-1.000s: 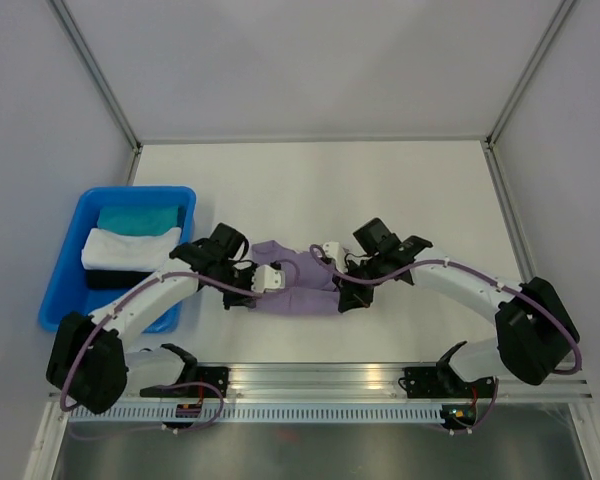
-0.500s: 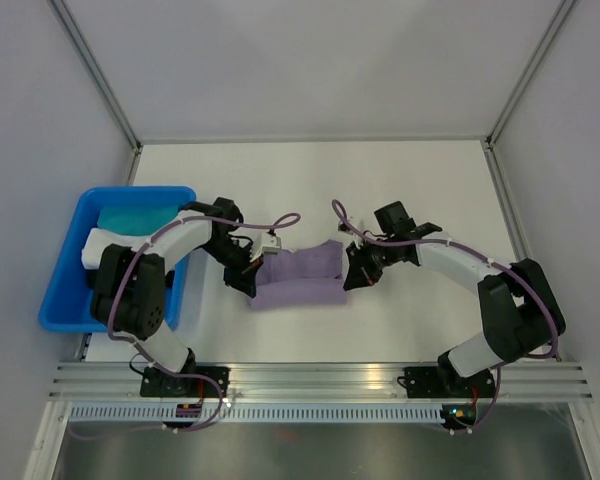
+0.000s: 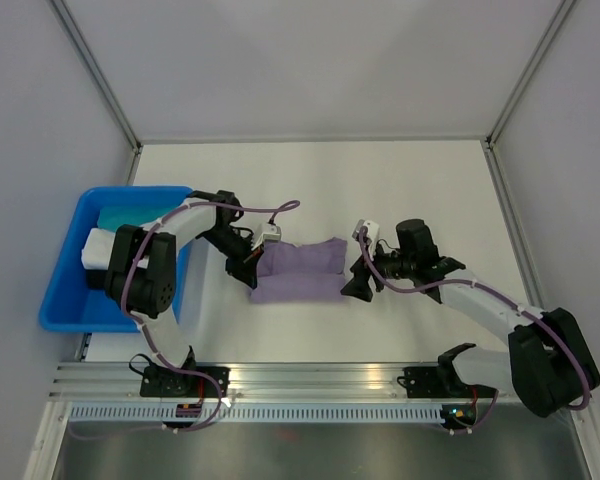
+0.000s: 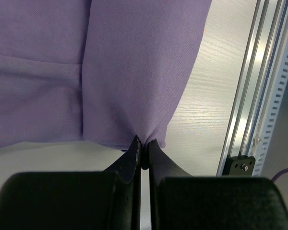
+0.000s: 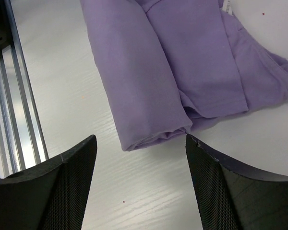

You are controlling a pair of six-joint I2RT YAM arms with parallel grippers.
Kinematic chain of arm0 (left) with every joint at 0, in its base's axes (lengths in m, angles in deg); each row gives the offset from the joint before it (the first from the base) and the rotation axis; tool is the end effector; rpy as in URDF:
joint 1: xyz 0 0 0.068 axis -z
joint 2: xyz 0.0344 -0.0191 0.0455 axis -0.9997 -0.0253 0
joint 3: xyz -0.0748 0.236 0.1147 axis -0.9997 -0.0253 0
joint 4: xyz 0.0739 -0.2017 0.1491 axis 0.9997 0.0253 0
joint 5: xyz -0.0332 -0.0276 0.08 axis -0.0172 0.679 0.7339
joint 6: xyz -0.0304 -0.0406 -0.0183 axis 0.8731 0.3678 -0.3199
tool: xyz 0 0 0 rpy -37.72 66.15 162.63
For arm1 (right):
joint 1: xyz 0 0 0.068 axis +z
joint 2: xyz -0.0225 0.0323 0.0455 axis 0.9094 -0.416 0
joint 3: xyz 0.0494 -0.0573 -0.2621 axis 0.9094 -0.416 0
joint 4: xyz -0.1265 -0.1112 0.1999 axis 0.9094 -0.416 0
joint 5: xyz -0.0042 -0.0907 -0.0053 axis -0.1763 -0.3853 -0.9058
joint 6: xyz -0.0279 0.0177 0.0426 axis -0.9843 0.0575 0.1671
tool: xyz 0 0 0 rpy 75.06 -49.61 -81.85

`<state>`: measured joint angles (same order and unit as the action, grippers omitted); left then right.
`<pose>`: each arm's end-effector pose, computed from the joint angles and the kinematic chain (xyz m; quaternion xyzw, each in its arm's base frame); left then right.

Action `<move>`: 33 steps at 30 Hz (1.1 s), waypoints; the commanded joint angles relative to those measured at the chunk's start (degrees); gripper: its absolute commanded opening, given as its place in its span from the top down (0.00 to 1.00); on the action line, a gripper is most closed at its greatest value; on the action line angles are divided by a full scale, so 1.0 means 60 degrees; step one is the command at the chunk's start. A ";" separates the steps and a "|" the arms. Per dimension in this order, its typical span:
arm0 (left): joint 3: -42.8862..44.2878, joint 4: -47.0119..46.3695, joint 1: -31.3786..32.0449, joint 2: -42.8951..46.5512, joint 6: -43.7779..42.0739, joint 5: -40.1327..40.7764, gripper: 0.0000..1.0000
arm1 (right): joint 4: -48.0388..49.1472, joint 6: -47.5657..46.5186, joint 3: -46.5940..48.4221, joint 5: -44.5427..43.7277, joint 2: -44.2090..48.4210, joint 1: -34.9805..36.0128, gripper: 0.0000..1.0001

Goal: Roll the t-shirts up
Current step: Roll the tshirt

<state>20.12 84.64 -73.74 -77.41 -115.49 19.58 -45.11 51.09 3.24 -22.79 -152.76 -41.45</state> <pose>0.2835 -0.0998 0.1809 0.5492 0.7506 -0.3600 0.0732 0.2080 0.1196 0.2031 -0.4079 0.7507 0.3795 0.3552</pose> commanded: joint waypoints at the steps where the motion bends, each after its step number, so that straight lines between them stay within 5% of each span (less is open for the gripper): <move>1: 0.0388 0.0176 -0.0066 -0.0122 -0.0594 -0.0475 0.98 | 0.1207 -0.0819 -0.0189 0.0171 -0.0303 0.0370 0.20; 8: 0.0403 0.0234 -0.0066 -0.0122 -0.0565 -0.0416 0.98 | 0.2495 -0.0238 -0.0202 -0.0374 -0.0949 0.0986 0.20; 10: 0.0388 0.0234 -0.0066 -0.0093 -0.0579 -0.0402 0.98 | 0.2409 -0.0017 -0.0101 0.0092 -0.1227 0.1001 0.27; 11: 0.0388 0.0249 -0.0080 -0.0093 -0.0594 -0.0387 0.98 | 0.1987 0.0245 0.0016 0.0241 -0.1387 0.1015 0.51; 13: 0.0388 0.0336 -0.0095 -0.0064 -0.0594 -0.0416 0.98 | 0.1196 0.0118 0.0439 0.0605 -0.1784 0.1015 0.79; 14: 0.0388 0.0395 -0.0109 -0.0049 -0.0739 -0.0445 0.98 | 0.1482 0.0522 0.0384 0.0536 -0.1697 0.1030 0.84; 19: 0.0213 0.0820 -0.0197 0.0171 -0.1077 -0.0475 0.98 | 0.1720 0.1257 0.0221 0.0403 -0.1023 0.1060 0.87; 22: 0.0183 0.1069 -0.0300 0.0200 -0.1180 -0.0489 0.98 | 0.0260 0.1347 0.0880 0.0432 -0.1403 0.1074 1.00; 25: 0.0067 0.1332 -0.0329 0.0361 -0.1398 -0.0417 0.98 | -0.0696 0.1799 0.0955 0.0637 -0.1565 0.1059 1.00; 33: -0.0388 0.3280 -0.0300 0.1005 -0.2117 -0.0943 0.98 | -0.0024 0.4391 -0.0246 0.1603 -0.0335 0.1103 1.00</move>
<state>18.68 94.02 -75.19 -74.26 -122.18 17.41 -45.09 69.65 3.17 -18.26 -158.27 -35.07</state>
